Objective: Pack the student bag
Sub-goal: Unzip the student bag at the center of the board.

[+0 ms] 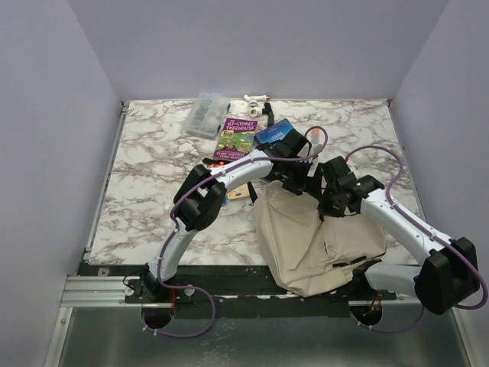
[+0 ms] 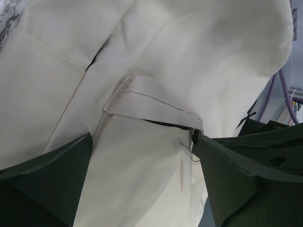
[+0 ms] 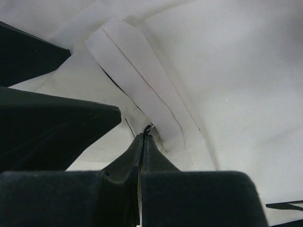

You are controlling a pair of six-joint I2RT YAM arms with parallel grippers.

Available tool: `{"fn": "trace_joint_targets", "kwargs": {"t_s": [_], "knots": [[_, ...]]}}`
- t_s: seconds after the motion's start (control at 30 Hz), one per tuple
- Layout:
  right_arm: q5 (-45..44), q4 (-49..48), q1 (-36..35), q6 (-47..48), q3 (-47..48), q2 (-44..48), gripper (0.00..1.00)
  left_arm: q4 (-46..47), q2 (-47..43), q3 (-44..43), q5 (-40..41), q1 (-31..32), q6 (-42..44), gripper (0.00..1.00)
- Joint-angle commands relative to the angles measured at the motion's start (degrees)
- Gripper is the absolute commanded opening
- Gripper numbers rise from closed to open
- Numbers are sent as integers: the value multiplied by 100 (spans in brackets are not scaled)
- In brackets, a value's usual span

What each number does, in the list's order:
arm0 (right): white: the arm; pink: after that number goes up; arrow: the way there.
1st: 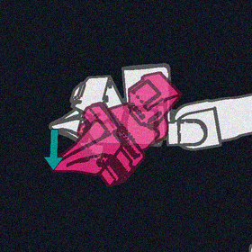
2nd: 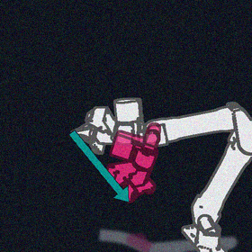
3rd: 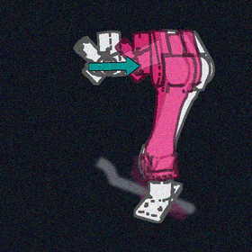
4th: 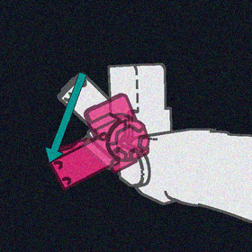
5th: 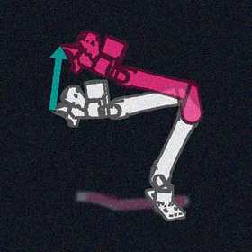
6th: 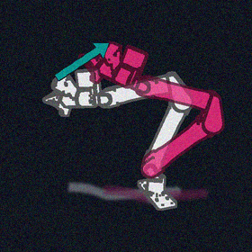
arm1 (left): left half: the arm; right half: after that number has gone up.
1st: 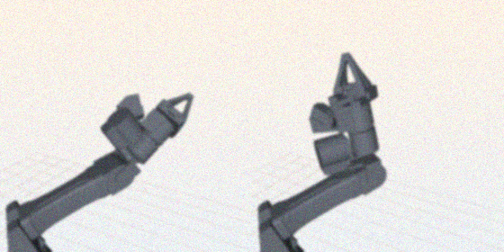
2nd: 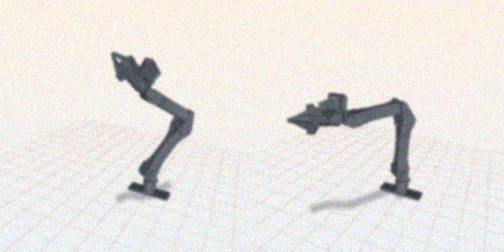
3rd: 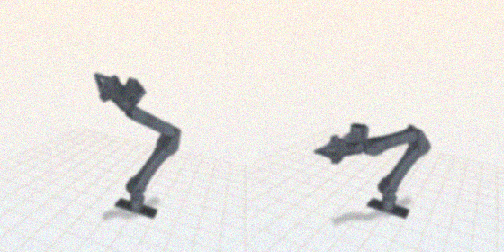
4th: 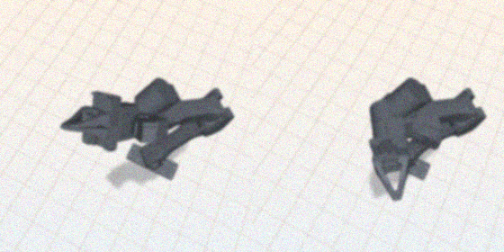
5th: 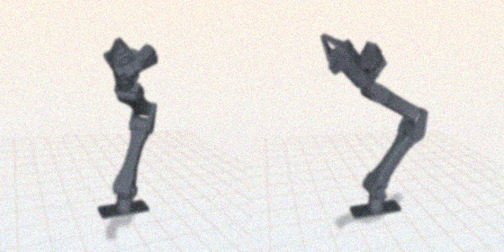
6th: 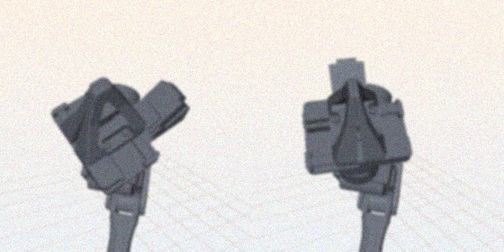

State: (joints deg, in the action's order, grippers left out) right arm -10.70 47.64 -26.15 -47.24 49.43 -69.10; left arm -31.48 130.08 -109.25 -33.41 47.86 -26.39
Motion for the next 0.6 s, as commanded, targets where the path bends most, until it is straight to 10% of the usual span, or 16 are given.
{"fn": "trace_joint_targets", "kwargs": {"t_s": [0.0,0.43,0.57], "knots": [[146,-167,-4,131,-70,-131,1,266,227,-166,-274,101,-286,82],[174,152,-4,89,-27,-243,1,662,22,105,611,128,-427,4],[291,451,3,-13,-1,-217,1,1043,-304,420,1056,115,-569,0]]}}
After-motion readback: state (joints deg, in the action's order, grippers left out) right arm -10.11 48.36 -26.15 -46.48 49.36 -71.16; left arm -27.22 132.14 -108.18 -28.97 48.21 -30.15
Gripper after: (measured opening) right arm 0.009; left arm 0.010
